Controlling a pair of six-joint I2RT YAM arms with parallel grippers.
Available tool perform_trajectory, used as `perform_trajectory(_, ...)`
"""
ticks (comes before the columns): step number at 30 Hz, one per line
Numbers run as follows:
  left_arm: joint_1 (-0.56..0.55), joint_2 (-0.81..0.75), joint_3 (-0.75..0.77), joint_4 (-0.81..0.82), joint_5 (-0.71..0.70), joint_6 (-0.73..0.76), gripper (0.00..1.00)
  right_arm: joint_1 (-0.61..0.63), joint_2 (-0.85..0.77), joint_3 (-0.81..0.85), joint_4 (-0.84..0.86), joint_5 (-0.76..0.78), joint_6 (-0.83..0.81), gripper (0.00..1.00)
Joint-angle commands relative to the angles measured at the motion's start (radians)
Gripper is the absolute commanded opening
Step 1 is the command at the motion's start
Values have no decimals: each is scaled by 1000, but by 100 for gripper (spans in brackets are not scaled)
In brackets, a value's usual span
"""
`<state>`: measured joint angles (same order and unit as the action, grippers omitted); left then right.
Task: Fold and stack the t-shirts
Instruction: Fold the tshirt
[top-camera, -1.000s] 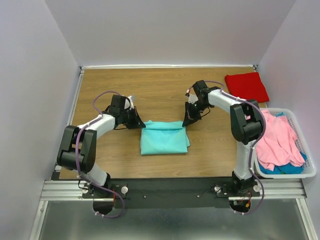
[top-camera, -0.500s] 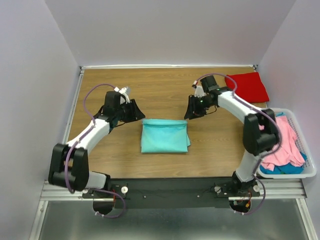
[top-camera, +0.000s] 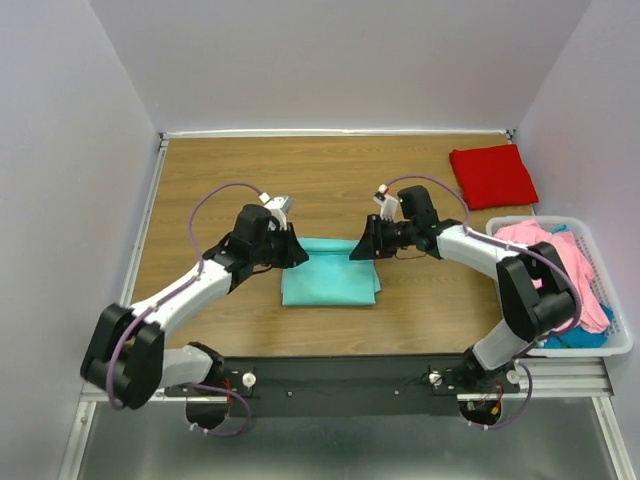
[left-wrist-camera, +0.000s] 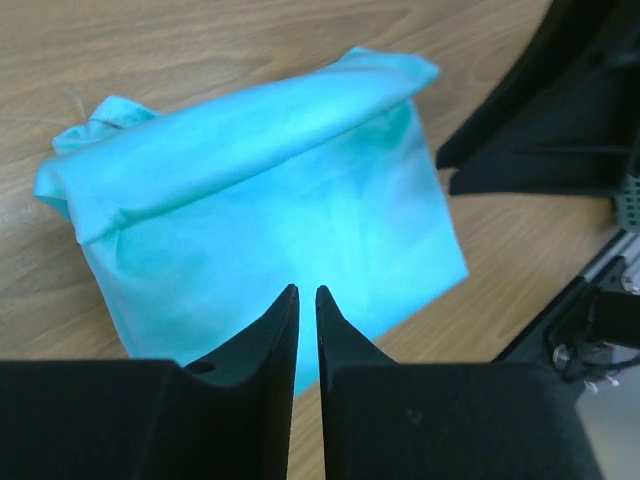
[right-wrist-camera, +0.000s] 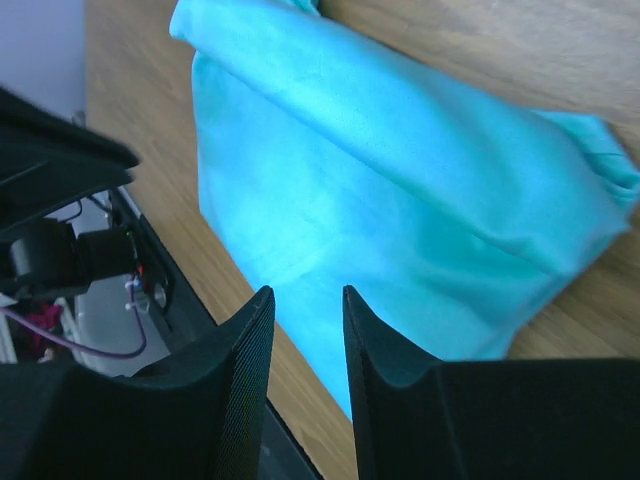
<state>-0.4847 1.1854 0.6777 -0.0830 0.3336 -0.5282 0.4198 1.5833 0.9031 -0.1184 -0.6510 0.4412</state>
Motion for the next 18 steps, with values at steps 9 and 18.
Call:
perform_trajectory(9,87,362,157,72,12,13,10,4,224,66,215,-32,22,39)
perform_trajectory(18,190,534,252,153,58,-61,9,-91,334,155,230,5,17,39)
